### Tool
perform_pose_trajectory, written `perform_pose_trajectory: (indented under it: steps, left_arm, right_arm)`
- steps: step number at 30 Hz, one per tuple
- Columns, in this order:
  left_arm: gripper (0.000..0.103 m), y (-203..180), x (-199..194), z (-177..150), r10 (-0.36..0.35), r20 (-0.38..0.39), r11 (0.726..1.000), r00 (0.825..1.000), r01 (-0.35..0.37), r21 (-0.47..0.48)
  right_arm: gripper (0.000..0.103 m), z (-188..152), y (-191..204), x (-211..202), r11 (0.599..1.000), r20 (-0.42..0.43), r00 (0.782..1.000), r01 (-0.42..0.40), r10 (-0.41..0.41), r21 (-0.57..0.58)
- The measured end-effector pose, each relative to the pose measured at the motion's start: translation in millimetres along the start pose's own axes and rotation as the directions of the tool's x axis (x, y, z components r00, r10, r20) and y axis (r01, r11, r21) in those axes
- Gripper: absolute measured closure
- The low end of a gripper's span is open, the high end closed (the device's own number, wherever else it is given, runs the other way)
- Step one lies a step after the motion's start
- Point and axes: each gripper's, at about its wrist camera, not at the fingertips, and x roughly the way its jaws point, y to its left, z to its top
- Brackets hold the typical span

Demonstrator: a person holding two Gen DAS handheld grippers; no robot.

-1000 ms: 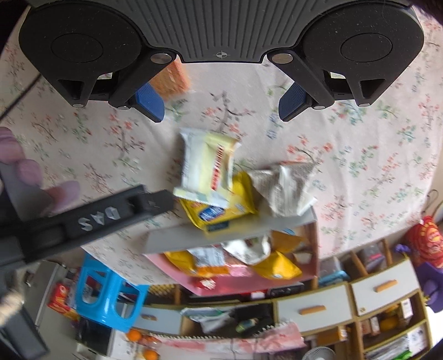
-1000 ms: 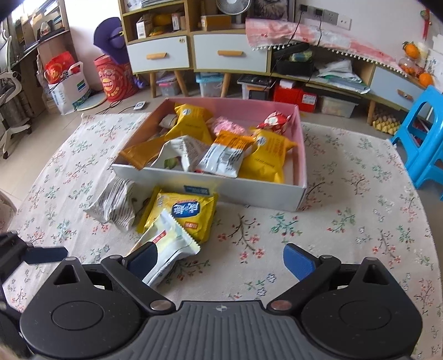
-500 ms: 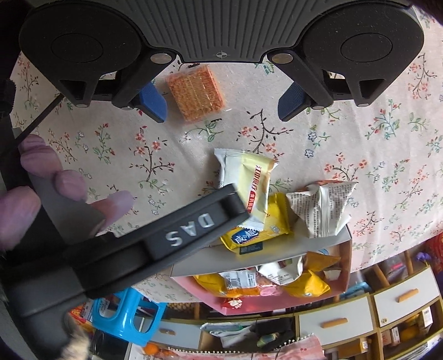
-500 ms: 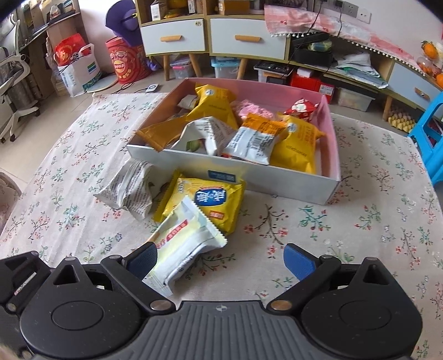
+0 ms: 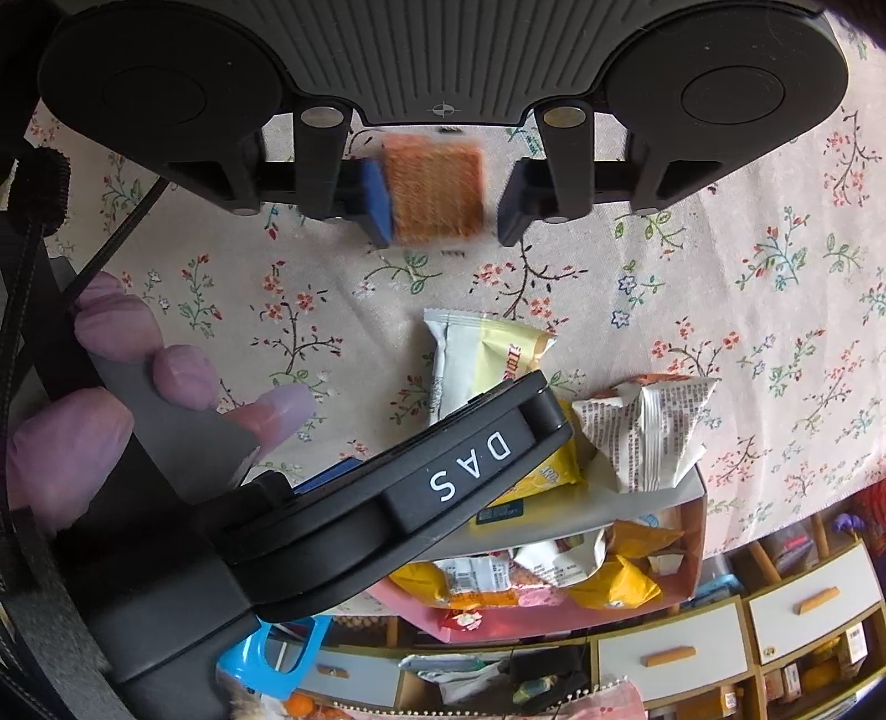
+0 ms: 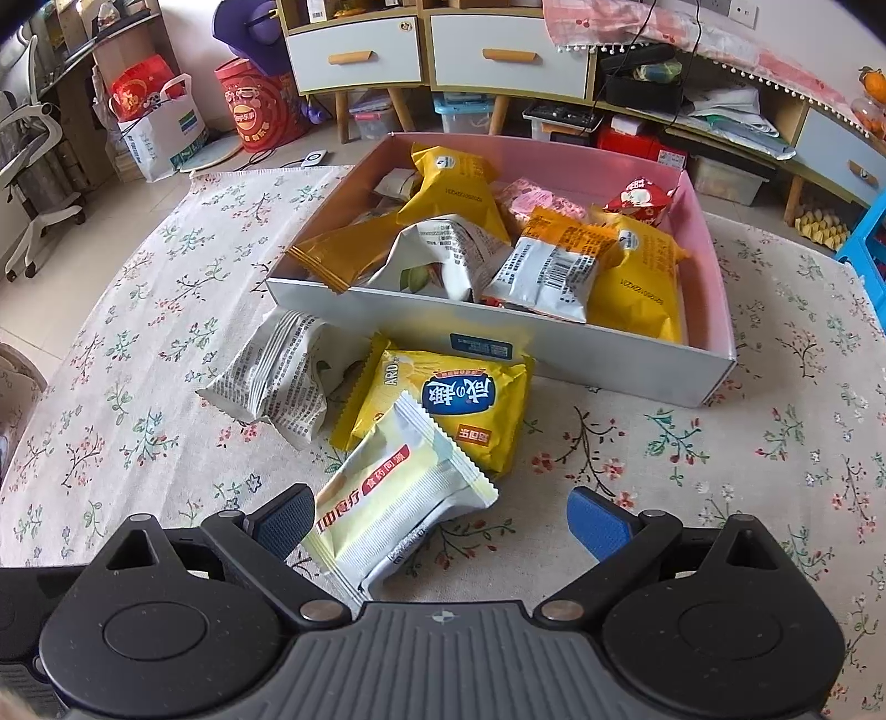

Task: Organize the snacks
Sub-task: 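Grasp brown wafer biscuit with left tool while right tool reaches white cream packet, then grasp white cream packet with right tool while left tool holds the wafer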

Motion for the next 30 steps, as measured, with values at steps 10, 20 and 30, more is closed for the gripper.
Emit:
perform_pose_trajectory:
  steps: [10,20,30]
  left_arm:
    - [0.070,7,-1,0,0.028,-0.002,0.999,1.000,-0.028,-0.022]
    - [0.070,11,-3,-2,0.038,-0.003,0.999,0.999,-0.038,-0.032]
    - [0.070,14,-4,-1,0.058,0.002,0.997,0.998,-0.058,-0.043]
  right_arm:
    - [0.027,-1,5,10,1.000,-0.026,0.999,-0.021,0.022,0.011]
    - [0.051,-2,3,18,0.997,-0.003,0.999,-0.047,0.047,0.066]
    - [0.084,-4,-9,9,0.987,0.022,0.994,-0.108,0.106,0.122]
